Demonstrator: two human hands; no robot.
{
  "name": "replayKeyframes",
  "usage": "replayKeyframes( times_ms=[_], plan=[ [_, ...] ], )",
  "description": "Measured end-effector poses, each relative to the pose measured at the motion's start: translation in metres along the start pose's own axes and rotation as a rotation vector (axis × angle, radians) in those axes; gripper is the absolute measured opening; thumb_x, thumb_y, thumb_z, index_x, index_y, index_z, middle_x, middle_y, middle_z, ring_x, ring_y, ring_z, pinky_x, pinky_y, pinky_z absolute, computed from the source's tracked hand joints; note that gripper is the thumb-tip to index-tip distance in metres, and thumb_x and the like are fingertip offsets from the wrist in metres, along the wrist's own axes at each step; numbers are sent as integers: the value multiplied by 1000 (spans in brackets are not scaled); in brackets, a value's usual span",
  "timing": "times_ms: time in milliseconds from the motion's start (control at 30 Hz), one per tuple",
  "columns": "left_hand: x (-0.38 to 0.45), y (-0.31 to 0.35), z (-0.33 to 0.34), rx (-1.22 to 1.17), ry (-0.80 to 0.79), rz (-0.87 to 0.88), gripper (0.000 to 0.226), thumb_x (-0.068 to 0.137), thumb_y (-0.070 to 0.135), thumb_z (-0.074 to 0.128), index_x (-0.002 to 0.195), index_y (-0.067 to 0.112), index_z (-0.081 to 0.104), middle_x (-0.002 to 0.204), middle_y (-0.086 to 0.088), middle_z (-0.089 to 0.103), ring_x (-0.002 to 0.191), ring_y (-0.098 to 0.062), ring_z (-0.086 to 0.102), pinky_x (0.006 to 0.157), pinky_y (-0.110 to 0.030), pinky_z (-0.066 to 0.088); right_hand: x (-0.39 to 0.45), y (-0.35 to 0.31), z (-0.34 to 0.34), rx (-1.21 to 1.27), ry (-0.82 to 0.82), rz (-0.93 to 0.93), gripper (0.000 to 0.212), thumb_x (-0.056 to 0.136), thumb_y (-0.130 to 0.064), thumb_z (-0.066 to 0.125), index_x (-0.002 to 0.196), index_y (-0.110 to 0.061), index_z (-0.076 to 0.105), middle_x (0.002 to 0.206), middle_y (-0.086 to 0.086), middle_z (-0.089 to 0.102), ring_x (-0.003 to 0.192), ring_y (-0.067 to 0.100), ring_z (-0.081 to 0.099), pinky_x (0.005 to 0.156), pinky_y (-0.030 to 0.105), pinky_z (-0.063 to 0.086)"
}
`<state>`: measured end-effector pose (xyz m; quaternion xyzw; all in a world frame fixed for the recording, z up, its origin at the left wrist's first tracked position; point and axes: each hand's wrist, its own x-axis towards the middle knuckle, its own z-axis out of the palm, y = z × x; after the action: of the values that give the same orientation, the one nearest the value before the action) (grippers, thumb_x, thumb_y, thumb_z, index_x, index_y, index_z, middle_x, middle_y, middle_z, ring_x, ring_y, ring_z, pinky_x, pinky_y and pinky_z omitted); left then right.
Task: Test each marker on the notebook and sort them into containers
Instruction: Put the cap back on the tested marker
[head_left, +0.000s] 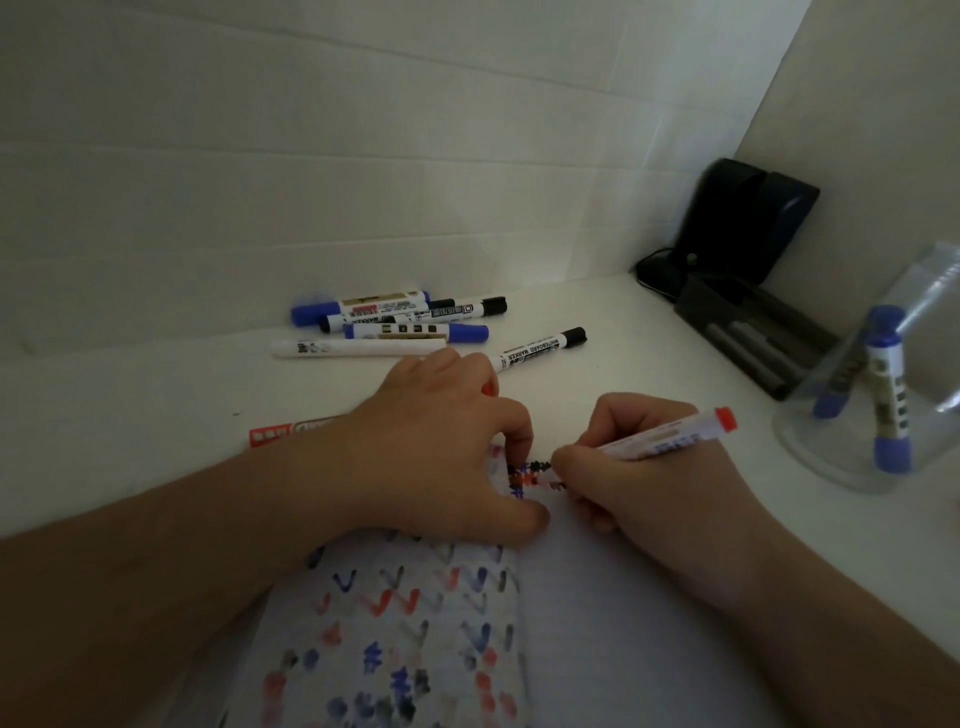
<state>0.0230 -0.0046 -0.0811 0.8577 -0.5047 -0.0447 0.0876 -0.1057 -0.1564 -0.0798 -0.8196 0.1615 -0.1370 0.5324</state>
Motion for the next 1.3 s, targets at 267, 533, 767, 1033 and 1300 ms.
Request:
replayKeyframes(
  times_ms=[267,533,767,1033,1300],
  plan=[
    [2,-2,3,11,16,16,47,67,87,51,98,51,48,97,20,34,97,-12,33,89,-33,28,1,1,2,-61,-18,-13,23,79,-13,77,65,-2,62,60,15,67,49,20,58,50,31,48],
    [0,-1,1,-2,7,31,45,71,85,53,100,51,49,97,21,33,96,-10,33,89,-32,28,-2,-1,2,-16,-2,-9,23,80,-6,76,64,-1,61,57,14,65,47,18,56,47,29,45],
    [1,-1,2,2,4,26,45,70,85,53,100,51,50,96,23,33,96,-11,34,89,-32,28,1,0,4,-64,28,-19,26,79,-7,76,59,-9,60,56,14,63,47,17,54,47,27,44],
    [1,-1,2,0,21,40,46,69,86,51,99,51,50,96,21,35,95,-8,34,89,-31,27,-1,2,3,-63,2,-49,25,78,-8,77,60,-4,59,55,12,62,48,17,53,46,29,42],
    [0,-1,2,4,19,54,48,69,85,53,103,52,45,100,22,35,98,-9,35,93,-32,31,1,6,3,-94,16,-54,31,81,-6,76,57,-13,58,54,5,60,49,16,51,47,26,41]
  ],
)
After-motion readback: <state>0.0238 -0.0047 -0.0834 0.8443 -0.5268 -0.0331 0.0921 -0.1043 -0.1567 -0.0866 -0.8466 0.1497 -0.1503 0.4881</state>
